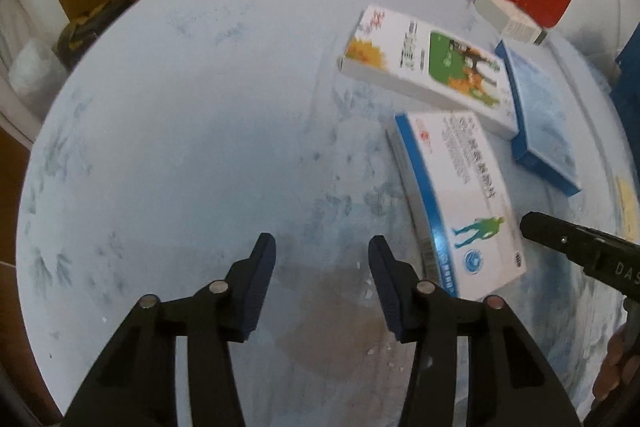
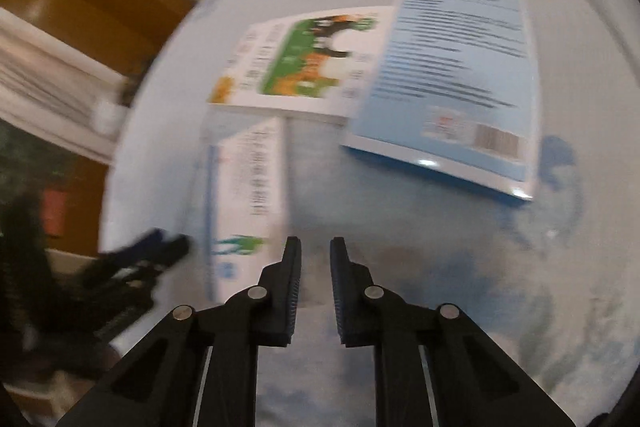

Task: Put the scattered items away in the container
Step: 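Grasp the white-and-blue medicine box with the left tool while the right tool grasps the blue fever-patch box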

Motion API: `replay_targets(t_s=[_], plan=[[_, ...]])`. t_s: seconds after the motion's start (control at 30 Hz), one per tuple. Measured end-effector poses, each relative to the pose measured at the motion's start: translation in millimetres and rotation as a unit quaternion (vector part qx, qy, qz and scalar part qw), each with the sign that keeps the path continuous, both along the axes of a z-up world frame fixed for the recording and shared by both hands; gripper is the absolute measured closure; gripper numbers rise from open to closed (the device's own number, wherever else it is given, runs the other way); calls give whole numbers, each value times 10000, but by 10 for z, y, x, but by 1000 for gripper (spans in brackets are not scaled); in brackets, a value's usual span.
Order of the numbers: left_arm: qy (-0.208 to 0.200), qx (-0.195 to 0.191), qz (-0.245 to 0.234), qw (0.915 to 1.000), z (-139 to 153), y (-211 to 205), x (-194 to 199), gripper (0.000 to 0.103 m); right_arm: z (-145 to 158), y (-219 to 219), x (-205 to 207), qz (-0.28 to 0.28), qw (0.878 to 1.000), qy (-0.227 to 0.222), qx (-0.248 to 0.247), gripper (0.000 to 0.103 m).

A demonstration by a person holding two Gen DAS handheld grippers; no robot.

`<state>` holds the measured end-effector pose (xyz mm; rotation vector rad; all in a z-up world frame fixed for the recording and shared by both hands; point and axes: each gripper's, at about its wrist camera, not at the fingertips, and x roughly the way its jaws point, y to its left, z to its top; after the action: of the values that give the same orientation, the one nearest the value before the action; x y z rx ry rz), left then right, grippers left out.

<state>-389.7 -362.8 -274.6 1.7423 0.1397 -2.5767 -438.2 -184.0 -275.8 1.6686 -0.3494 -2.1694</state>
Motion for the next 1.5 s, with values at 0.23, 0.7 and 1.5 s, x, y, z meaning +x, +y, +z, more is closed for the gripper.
replay_targets(t_s=[0.23, 0.7, 1.5], plan=[[-15, -46, -80, 10000, -38, 47, 5, 63, 73, -247, 90, 333, 9986, -85, -392, 99], [199, 651, 505, 9964, 262, -346, -26, 35, 461, -656, 20, 948, 9862, 26, -1359, 95], [-118, 498, -123, 9986, 192, 25, -512, 58, 383, -475, 146, 1322, 9856, 92, -1046, 49]])
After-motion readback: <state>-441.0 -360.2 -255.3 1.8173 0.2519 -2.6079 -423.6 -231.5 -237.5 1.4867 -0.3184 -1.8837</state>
